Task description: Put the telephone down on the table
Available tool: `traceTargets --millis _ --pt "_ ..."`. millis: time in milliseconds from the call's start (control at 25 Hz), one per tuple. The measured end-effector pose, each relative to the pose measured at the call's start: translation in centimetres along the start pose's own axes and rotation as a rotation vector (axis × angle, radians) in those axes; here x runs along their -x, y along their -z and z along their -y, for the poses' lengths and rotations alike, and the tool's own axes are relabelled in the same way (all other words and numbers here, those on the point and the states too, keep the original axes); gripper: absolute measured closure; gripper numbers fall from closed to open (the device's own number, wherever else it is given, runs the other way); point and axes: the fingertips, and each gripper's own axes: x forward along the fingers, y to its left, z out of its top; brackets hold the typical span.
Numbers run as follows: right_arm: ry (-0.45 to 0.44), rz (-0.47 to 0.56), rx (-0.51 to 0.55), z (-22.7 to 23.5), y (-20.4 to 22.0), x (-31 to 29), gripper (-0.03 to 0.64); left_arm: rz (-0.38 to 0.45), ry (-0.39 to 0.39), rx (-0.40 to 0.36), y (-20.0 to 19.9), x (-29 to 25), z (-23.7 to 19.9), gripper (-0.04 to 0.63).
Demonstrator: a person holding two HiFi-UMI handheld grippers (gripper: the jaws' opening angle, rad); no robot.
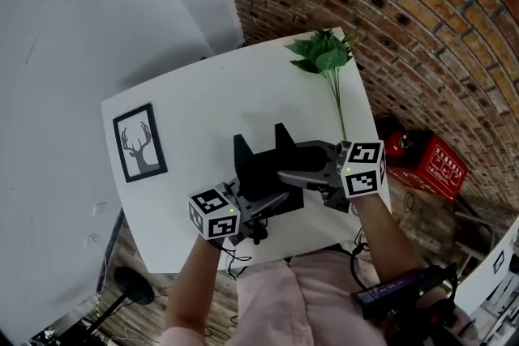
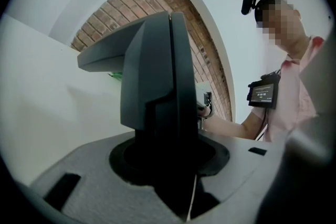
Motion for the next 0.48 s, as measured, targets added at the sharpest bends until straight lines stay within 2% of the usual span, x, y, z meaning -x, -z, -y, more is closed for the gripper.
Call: traceTargets --millis 480 --pt "0.017 -0.022 -0.094 2.7 2.5 -0.6 0.408 -0.014 -0.012 0.135 2.4 -0.5 -1.9 0.425"
